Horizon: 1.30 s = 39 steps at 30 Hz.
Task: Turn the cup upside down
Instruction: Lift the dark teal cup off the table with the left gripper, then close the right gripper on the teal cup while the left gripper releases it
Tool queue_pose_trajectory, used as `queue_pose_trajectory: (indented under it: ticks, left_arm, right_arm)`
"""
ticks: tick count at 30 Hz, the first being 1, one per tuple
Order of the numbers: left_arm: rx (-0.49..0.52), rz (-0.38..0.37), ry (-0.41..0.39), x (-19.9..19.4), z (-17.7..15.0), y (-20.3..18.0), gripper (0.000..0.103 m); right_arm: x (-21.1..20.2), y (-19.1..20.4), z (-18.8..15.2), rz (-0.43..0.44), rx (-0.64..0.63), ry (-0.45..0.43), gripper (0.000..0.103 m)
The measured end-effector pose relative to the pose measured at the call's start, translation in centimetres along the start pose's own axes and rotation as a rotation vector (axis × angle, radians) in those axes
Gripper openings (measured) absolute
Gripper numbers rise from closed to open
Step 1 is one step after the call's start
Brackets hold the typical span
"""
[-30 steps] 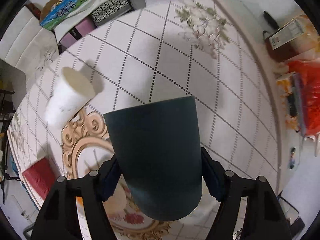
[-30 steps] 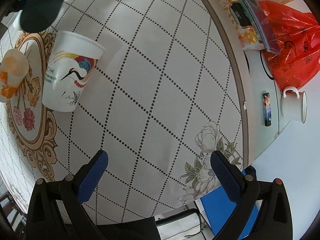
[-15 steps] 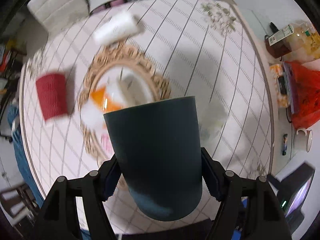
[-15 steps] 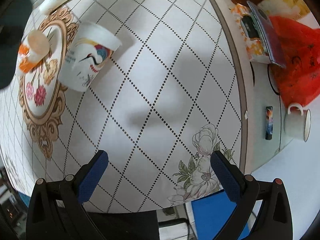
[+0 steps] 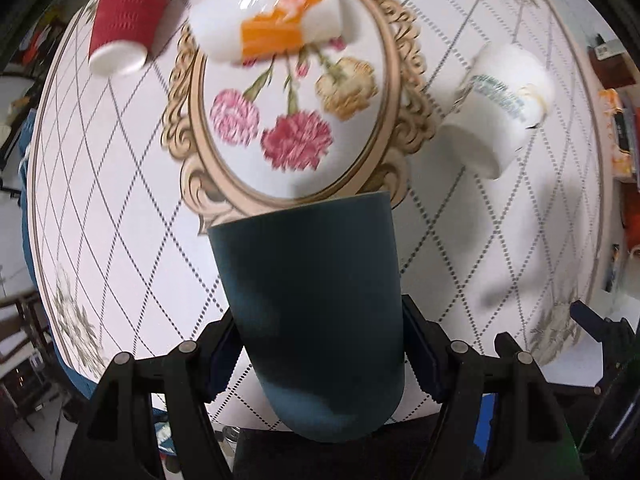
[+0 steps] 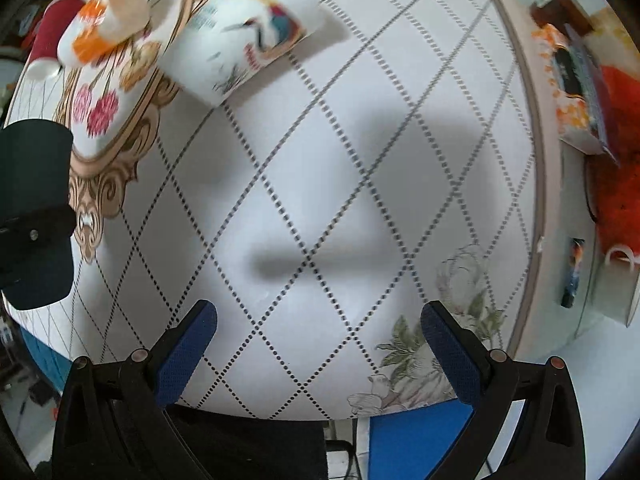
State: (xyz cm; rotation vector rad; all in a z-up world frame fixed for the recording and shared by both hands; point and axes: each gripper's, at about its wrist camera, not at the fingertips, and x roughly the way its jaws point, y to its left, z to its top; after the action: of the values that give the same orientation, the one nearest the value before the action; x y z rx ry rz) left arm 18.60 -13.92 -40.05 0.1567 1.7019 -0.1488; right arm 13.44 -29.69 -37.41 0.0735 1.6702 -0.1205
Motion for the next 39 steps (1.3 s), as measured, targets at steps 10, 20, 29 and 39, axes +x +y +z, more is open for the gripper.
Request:
queue_pose_trajectory:
  ticks: [10,20,29,39]
  left_arm:
    - [-0.063,0.01,0.01,3.1,-2.5,1.0,0.07]
    - [0.008,0.036,0.027,4.9,-2.9,0.2,0.071]
    - [0.013,0.034,0.018,4.5,-2.6,-1.1,0.071]
    - [-0.01,-0.002,-0.025,2.7,-4.0,-0.4,0.097]
  right_arm:
    - [1.0,1.5,-1.8,-0.002,-0.064,0.024,0.103]
    - [-0.1,-0.2,-0.1,-0.016,-0.053,0.011,0.103]
    - [-1.4,-2.4,0.7,-0.019,-0.047,0.007,0.103]
    - [-2.9,-4.2,1.8,0.005,-0.019,-0.01,0.103]
